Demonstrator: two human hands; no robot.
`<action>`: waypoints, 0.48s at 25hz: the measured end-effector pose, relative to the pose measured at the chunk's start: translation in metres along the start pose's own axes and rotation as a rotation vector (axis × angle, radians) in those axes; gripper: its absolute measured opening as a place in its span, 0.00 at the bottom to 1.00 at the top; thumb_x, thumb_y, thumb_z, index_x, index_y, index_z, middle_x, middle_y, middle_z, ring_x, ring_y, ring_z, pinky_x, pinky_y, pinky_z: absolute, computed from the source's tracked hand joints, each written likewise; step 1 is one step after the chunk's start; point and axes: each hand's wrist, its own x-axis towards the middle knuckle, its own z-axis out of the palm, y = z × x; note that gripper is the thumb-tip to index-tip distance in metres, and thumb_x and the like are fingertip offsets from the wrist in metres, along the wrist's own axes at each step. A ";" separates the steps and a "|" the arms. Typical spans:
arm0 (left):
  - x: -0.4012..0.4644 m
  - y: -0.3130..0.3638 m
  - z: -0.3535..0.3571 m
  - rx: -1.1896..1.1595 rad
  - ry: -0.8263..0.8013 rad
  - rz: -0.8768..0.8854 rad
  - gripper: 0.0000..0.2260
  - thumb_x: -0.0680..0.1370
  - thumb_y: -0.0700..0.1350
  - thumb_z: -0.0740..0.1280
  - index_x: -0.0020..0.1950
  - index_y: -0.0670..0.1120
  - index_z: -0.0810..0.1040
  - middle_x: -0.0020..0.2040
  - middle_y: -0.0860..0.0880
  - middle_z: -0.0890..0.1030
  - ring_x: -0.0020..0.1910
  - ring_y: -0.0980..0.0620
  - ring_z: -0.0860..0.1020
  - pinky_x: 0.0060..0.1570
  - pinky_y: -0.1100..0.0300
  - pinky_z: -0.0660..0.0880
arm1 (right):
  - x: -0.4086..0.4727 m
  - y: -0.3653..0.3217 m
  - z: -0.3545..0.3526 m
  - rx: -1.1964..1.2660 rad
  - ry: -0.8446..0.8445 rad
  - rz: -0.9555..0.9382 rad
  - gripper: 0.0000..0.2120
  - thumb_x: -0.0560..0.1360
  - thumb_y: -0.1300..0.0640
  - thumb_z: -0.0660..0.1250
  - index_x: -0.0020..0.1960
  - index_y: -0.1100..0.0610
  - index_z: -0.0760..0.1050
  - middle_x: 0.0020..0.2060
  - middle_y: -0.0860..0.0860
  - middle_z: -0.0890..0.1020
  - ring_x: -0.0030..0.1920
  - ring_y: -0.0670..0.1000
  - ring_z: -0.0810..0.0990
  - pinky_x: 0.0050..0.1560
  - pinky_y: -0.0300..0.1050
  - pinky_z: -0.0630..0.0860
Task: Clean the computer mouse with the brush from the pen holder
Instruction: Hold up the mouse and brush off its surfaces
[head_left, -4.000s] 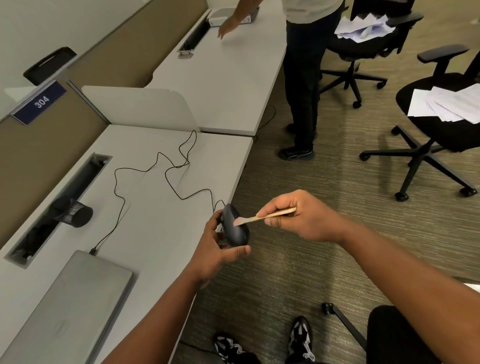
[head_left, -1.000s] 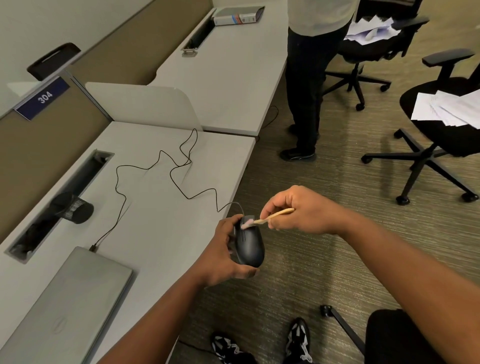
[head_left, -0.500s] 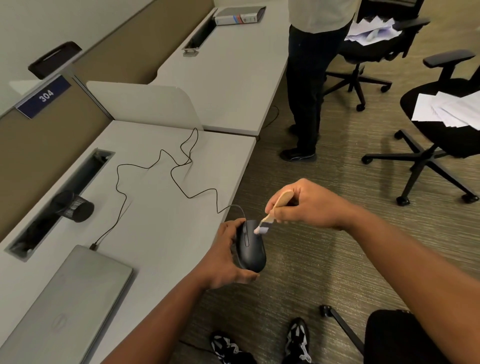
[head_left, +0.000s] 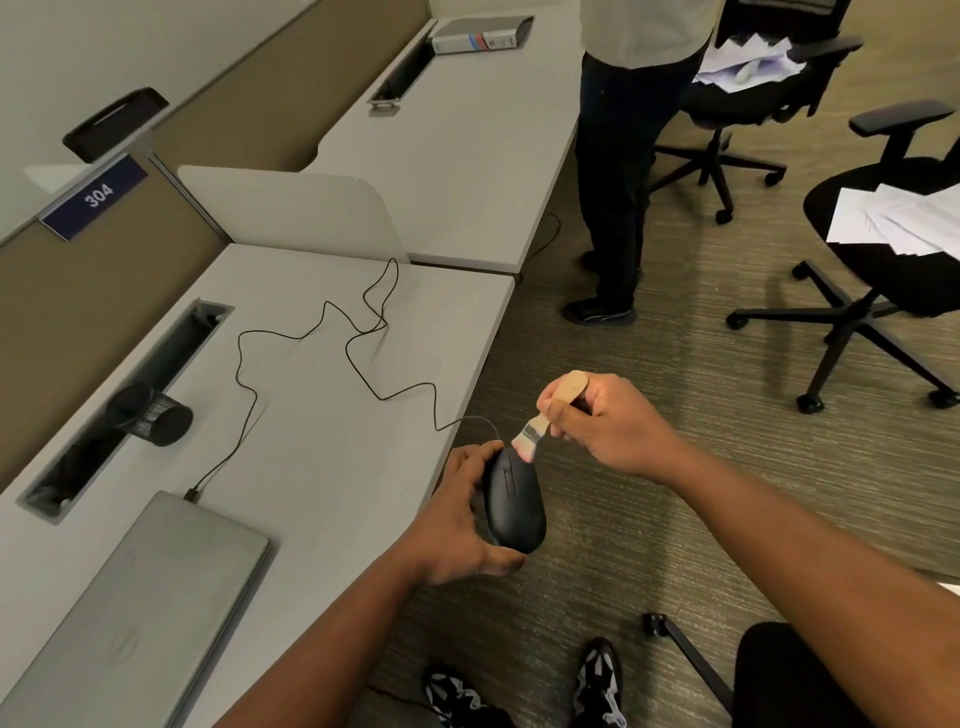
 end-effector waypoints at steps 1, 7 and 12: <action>0.000 0.000 0.000 -0.005 -0.004 -0.003 0.58 0.63 0.59 0.85 0.85 0.62 0.54 0.72 0.67 0.60 0.72 0.57 0.68 0.61 0.69 0.77 | 0.000 0.001 0.001 0.010 0.043 0.001 0.07 0.83 0.52 0.67 0.50 0.50 0.82 0.38 0.51 0.86 0.36 0.45 0.81 0.39 0.47 0.78; 0.003 0.005 0.000 -0.025 0.008 -0.019 0.64 0.63 0.58 0.86 0.84 0.72 0.44 0.76 0.69 0.61 0.70 0.65 0.70 0.59 0.71 0.77 | 0.008 -0.002 0.008 0.308 0.038 0.144 0.06 0.83 0.52 0.68 0.52 0.52 0.83 0.37 0.48 0.86 0.37 0.45 0.82 0.37 0.37 0.78; 0.001 0.005 0.000 -0.017 0.054 -0.020 0.70 0.61 0.56 0.88 0.81 0.76 0.35 0.81 0.63 0.63 0.72 0.58 0.73 0.67 0.56 0.79 | 0.012 0.000 0.007 0.287 0.116 0.279 0.06 0.83 0.53 0.67 0.52 0.53 0.82 0.34 0.48 0.86 0.35 0.45 0.81 0.35 0.38 0.77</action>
